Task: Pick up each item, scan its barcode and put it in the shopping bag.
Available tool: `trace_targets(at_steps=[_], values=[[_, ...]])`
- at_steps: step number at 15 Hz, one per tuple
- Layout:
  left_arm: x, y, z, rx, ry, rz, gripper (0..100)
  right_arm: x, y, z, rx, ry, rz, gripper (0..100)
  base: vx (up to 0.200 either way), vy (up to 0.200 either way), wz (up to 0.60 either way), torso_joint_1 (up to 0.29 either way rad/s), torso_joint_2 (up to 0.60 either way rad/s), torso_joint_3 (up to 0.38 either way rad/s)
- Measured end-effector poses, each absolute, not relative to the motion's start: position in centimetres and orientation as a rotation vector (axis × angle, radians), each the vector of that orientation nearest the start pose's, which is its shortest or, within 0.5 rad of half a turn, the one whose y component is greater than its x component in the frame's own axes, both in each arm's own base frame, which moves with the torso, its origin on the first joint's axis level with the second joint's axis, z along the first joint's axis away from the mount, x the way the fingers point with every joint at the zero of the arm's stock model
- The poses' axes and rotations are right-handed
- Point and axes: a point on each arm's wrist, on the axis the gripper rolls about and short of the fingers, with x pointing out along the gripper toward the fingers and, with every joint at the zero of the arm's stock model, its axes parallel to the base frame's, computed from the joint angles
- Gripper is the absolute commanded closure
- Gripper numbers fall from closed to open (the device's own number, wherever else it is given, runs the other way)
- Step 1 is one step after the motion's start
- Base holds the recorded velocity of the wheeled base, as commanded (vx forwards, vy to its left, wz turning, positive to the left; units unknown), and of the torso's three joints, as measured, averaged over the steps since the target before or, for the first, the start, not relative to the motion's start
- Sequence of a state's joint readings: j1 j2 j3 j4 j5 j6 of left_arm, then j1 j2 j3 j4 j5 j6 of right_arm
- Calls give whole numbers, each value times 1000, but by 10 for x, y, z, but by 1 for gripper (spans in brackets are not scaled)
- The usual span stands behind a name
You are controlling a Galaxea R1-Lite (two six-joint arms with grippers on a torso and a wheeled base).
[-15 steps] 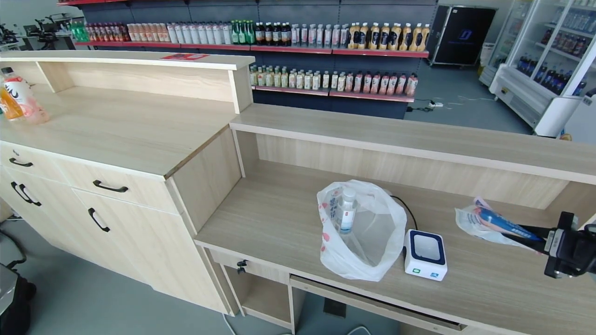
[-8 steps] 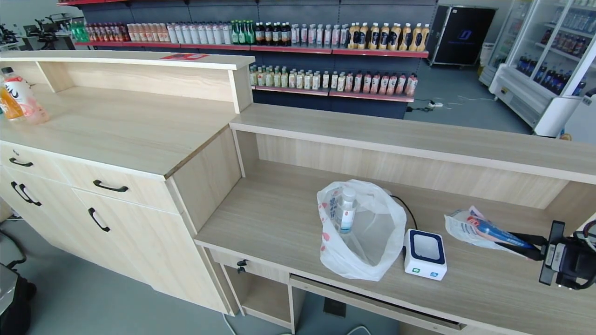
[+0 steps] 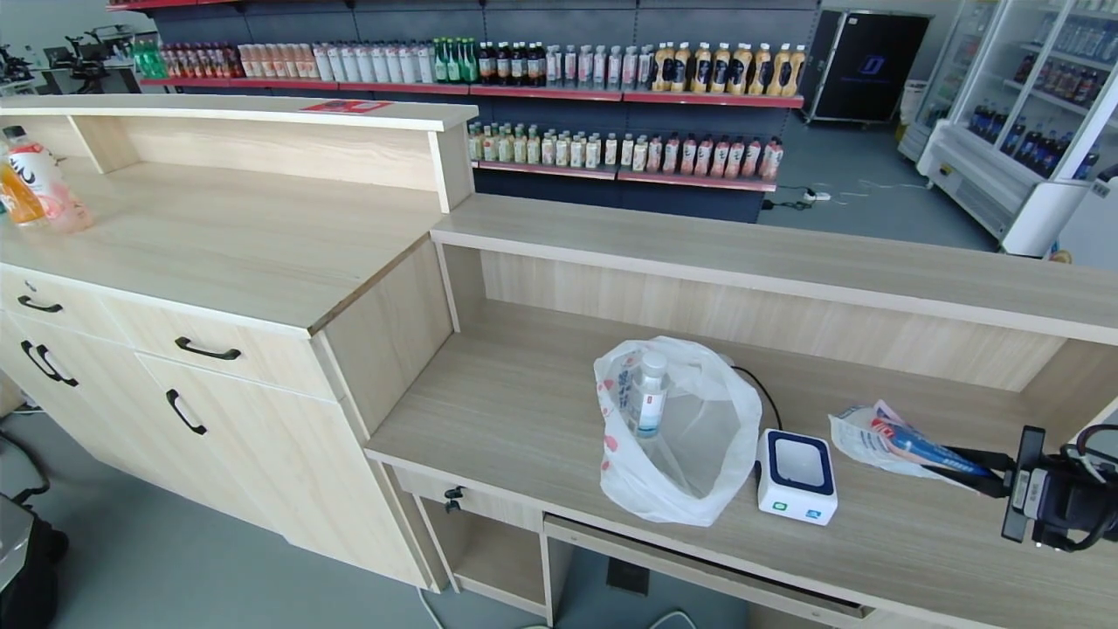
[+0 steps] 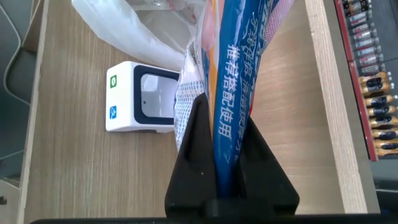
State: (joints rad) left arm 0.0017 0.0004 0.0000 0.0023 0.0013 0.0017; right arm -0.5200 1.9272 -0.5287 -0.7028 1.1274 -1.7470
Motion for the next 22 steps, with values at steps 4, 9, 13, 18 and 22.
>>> trace_targets(at_steps=[4,9,13,18,22], values=[[-23,0,75,2,2,2,0,258,-124,59,-1121,-174,797,100,0,0,0,0,0,0],[-23,0,75,2,3,3,0,264,-127,51,-1108,-167,806,100,0,0,0,0,0,0],[-23,0,75,2,3,3,0,276,-132,46,-1112,-172,809,100,0,0,0,0,0,0],[-23,0,75,2,2,3,0,289,-127,39,-1103,-185,840,100,0,0,0,0,0,0],[-23,0,75,2,2,3,0,301,-122,38,-1110,-208,863,100,0,0,0,0,0,0]])
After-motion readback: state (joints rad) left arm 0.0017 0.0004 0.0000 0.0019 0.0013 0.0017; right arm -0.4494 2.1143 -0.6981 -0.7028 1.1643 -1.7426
